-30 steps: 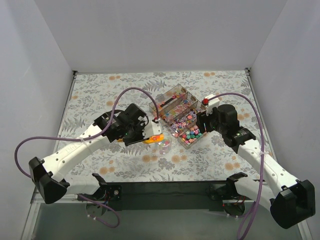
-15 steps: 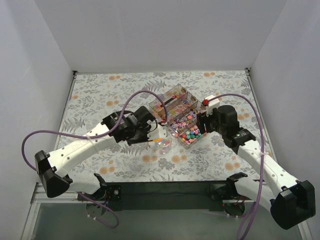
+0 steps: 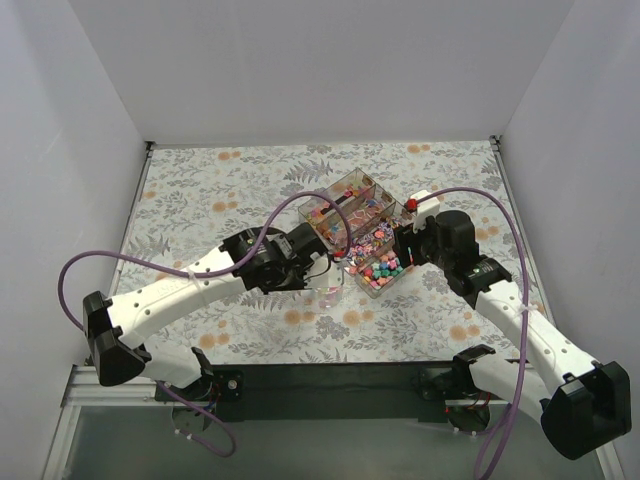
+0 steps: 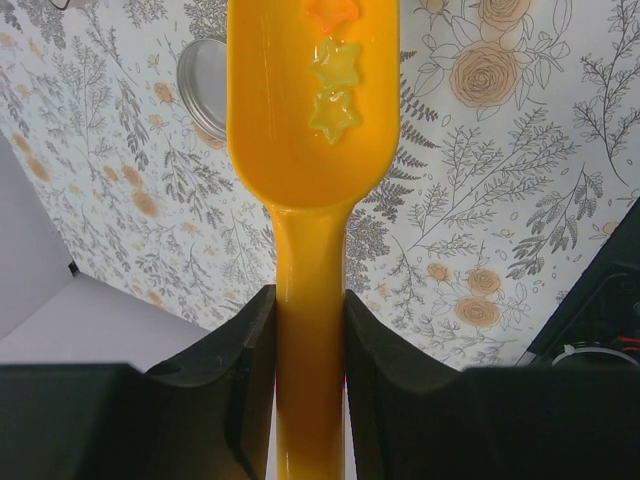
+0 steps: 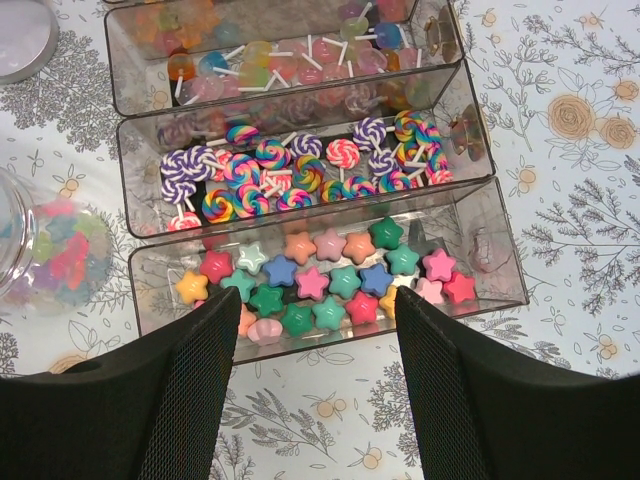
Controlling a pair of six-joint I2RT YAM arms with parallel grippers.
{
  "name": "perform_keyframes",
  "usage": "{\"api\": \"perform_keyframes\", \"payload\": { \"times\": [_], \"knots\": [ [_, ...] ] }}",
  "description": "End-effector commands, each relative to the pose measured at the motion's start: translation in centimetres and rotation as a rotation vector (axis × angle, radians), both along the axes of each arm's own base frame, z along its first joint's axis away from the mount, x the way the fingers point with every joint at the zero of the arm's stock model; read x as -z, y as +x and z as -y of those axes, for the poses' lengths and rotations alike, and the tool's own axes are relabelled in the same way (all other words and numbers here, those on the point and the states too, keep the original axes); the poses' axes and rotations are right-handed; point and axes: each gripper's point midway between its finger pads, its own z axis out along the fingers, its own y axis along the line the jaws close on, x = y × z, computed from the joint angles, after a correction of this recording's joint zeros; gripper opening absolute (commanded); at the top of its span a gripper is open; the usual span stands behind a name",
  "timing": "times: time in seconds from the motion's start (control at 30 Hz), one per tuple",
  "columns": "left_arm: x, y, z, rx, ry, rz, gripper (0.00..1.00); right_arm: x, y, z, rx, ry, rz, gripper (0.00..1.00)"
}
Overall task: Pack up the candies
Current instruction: Place the fake candies in the packing bottle.
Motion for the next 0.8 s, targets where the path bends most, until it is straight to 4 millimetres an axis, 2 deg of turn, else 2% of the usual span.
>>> {"api": "perform_keyframes", "payload": {
  "times": [0.0, 0.77],
  "knots": [
    [-1.29, 0.44, -0.35, 0.001, 0.037, 0.051, 0.00, -1.11, 0.34, -0.21, 0.005, 0.025, 0.051, 0.70],
    [-1.69, 0.20, 0.07, 0.038, 0.129, 0.112, 0.00, -1.01, 0.31, -0.19, 0.004, 0.024, 0.051, 0.70]
  ]
}}
